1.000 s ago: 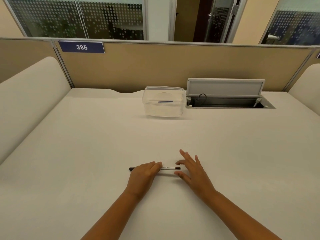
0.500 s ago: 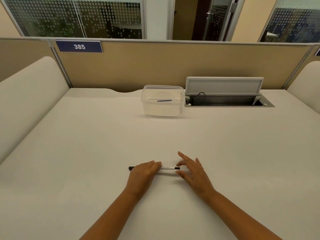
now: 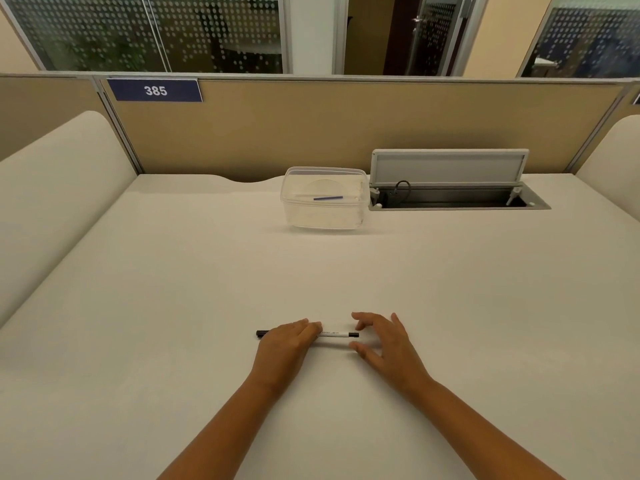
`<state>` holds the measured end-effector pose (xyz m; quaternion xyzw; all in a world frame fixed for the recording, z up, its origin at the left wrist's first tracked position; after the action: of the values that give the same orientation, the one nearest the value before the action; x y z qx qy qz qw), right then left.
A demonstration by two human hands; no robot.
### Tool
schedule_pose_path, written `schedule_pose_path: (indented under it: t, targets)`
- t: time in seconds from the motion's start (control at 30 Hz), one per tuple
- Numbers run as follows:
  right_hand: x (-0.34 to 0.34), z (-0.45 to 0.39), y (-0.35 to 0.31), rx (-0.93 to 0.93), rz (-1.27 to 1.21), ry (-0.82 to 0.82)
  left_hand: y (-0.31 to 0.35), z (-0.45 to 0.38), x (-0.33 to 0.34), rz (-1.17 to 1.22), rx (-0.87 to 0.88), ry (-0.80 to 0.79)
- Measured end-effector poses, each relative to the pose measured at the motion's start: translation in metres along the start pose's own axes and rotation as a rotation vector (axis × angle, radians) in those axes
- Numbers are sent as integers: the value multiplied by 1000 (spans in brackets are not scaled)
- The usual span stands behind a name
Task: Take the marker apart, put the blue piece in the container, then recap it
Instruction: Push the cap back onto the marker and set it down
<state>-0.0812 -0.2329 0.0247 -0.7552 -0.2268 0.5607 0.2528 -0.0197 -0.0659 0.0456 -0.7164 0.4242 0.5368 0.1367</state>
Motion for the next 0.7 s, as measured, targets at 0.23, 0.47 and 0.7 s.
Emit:
schedule_pose_path:
  t: [0.23,0.47,0.7]
  targets:
    - [-8,0,6,72,-85,79,-2,3,5,56,-13,-25]
    - [-8,1,5,34,-94,44,1,3,5,50,39,-44]
    - [-3,0,7,-9,-53,1,4,2,1,58,59,-19]
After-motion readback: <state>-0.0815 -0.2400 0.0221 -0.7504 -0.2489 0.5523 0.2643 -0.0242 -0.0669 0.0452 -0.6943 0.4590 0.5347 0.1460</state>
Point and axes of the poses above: each hand's wrist, its own z-axis away from the middle knuckle, its own x-axis out of the palm, y = z × x, the point moved 6 cm from there along -z, towards the middle knuckle, and after that the axes turned 4 degrees about z, right-handed, at the moved point
